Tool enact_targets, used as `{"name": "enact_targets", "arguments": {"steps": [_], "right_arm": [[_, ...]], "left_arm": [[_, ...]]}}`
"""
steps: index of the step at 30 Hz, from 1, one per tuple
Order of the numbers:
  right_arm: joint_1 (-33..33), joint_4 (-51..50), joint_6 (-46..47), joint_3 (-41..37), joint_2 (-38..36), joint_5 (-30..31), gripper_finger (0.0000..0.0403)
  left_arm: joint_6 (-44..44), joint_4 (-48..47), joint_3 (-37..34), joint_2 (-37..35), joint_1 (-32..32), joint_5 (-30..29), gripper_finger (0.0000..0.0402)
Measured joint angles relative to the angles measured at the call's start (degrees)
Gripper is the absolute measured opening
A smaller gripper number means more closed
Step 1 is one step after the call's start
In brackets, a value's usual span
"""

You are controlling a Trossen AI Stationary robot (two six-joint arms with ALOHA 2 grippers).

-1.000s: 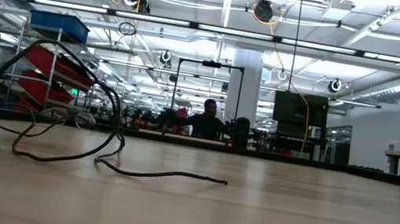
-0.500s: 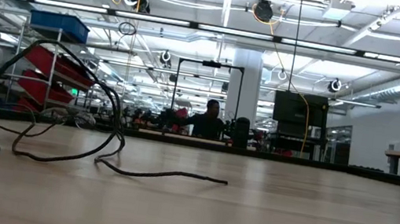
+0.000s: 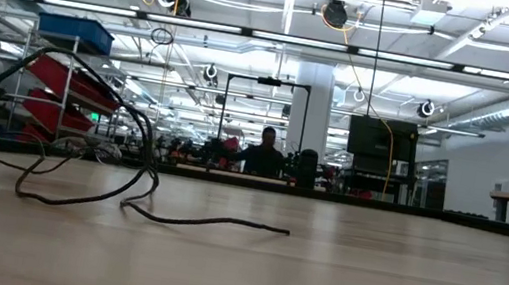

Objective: Coil cords
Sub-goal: Uncoil the black wire from the spool

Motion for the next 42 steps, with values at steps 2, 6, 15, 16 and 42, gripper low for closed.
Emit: {"name": "enact_targets", "arguments": {"steps": [2, 6, 15, 16, 42], "right_arm": [[0.9, 0.0, -0.4, 0.0, -0.9, 1.0, 0.0000], [2.4, 0.5, -0.5, 0.0, -2.5, 1.0, 0.0000], [5.7, 5.2, -4.3, 0.0, -4.0, -3.0, 0.0000], [6.1, 6.0, -4.3, 0.0, -4.1, -4.5, 0.0000], [1.4, 1.2, 12.3, 0.0, -1.3, -26.0, 0.0000]], "left_arm": [[0.0, -1.3, 0.0, -0.1, -0.6, 0.0, 0.0000], [0.3, -6.3, 0.0, -0.1, -1.0, 0.0, 0.0000], [1.0, -7.2, 0.0, -0.2, -1.0, -0.2, 0.0000], [1.4, -7.7, 0.0, -0.2, -1.0, -0.4, 0.0000], [3.1, -3.4, 0.0, -0.1, 4.3, -5.3, 0.0000]]}}
